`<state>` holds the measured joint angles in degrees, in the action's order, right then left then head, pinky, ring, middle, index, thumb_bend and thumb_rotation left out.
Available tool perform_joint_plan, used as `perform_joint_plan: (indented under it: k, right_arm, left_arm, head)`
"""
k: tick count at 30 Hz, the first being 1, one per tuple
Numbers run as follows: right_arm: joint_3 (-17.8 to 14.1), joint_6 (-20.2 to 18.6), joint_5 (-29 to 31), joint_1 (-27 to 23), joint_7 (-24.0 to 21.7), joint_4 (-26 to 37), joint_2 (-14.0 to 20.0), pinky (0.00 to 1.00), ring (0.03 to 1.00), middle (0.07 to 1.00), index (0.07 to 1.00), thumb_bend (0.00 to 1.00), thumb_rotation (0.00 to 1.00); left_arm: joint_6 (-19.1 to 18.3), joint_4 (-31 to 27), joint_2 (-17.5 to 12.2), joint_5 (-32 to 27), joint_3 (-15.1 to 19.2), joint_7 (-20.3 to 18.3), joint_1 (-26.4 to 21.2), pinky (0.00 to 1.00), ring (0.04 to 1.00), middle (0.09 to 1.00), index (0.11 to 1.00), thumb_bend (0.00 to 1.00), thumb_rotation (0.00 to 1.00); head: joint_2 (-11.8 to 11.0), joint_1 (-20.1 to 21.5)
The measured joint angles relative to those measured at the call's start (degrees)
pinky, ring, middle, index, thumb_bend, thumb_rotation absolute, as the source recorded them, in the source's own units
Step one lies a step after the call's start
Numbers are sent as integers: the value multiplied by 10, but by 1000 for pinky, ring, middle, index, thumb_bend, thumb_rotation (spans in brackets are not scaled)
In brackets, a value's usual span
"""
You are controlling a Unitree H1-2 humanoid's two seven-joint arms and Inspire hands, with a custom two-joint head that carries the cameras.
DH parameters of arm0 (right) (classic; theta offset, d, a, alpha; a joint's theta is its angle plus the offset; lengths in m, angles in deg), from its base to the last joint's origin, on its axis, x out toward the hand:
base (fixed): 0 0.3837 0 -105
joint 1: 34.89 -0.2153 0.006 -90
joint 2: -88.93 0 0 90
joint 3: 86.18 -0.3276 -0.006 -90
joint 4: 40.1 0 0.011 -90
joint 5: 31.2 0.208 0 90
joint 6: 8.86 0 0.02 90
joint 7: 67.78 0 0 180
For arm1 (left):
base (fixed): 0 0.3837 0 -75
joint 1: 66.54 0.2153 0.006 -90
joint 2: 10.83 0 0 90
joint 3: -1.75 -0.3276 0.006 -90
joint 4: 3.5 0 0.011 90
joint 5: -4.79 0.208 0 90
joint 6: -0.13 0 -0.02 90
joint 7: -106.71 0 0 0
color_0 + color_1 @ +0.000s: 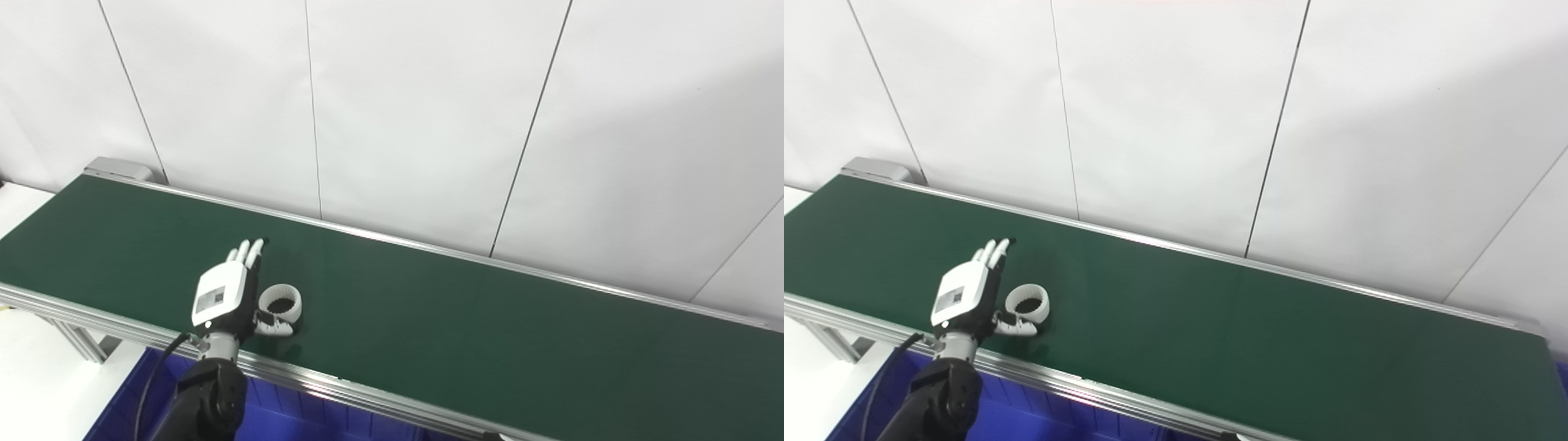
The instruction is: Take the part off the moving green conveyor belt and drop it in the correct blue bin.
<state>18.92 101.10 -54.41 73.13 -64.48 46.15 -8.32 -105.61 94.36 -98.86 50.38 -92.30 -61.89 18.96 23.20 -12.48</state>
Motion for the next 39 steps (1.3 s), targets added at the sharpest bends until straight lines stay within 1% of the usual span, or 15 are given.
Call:
perform_joint_plan:
  k: [4,7,11,14,15,16,20,21,22,23,27,29,32,36,39]
  right_arm:
    - [-1,9,0,1,0,0,0,595,740,785,804,999,136]
    - [-1,9,0,1,0,0,-1,597,739,786,804,998,145]
    - [-1,10,-1,3,0,1,-4,586,739,786,803,999,147]
    - [-2,10,-1,4,0,1,-6,586,737,784,804,998,136]
    - [-2,11,-1,5,0,1,-7,588,735,783,805,995,139]
    - [-3,11,-1,6,0,1,-7,589,735,783,805,994,140]
    - [-3,12,-1,8,0,3,-8,599,741,785,811,992,149]
    - [-3,12,-1,9,0,5,-8,595,740,786,811,988,145]
    - [-3,12,-1,10,0,7,-8,598,741,786,810,987,143]
    - [-3,12,0,10,0,7,-8,612,743,787,810,987,143]
    - [-5,13,2,11,0,7,-8,620,749,792,813,986,158]
    - [-5,13,4,11,0,7,-9,619,747,791,814,985,142]
    - [-6,14,10,11,0,7,-9,626,756,799,820,982,143]
    - [-7,14,18,11,-1,11,-10,627,755,797,818,988,129]
    - [-7,14,19,11,-1,11,-10,627,754,799,818,993,127]
  left_arm:
    - [8,32,1,-21,-3,8,-2,869,950,978,952,861,101]
    - [31,47,2,-37,-7,25,-5,858,939,971,949,851,98]
    - [71,83,2,-58,-12,54,-17,826,906,936,912,834,98]
    - [93,100,3,-70,-16,68,-22,766,835,861,848,761,25]
    - [100,105,4,-74,-17,72,-23,724,788,821,812,722,8]
    - [112,111,6,-81,-18,78,-23,718,781,815,808,717,6]
    - [140,127,6,-95,-21,88,-28,623,677,705,742,640,0]
    - [144,130,5,-99,-21,88,-31,580,626,582,713,577,0]
    - [146,134,4,-105,-22,88,-35,546,578,533,695,545,0]
    - [150,134,4,-108,-22,86,-37,494,496,512,675,516,0]
    - [155,132,1,-118,-36,73,-41,427,449,501,630,503,0]
    - [155,129,-1,-118,-42,64,-43,434,459,494,604,502,0]
    - [150,116,-4,-119,-47,40,-42,485,454,469,538,499,0]
    - [148,109,-4,-124,-49,23,-42,529,473,480,508,500,0]
    - [144,105,-6,-122,-56,15,-43,532,475,484,501,500,0]
  head:
    - [1,1]
    - [2,2]
    - [3,2]
    - [4,2]
    - [5,0]
    - [5,0]
    - [7,-2]
    - [7,-2]
    - [10,-3]
    - [11,-3]
    - [12,-4]
    - [13,-4]
    - [14,-4]
    - [14,-3]
    - [14,-3]
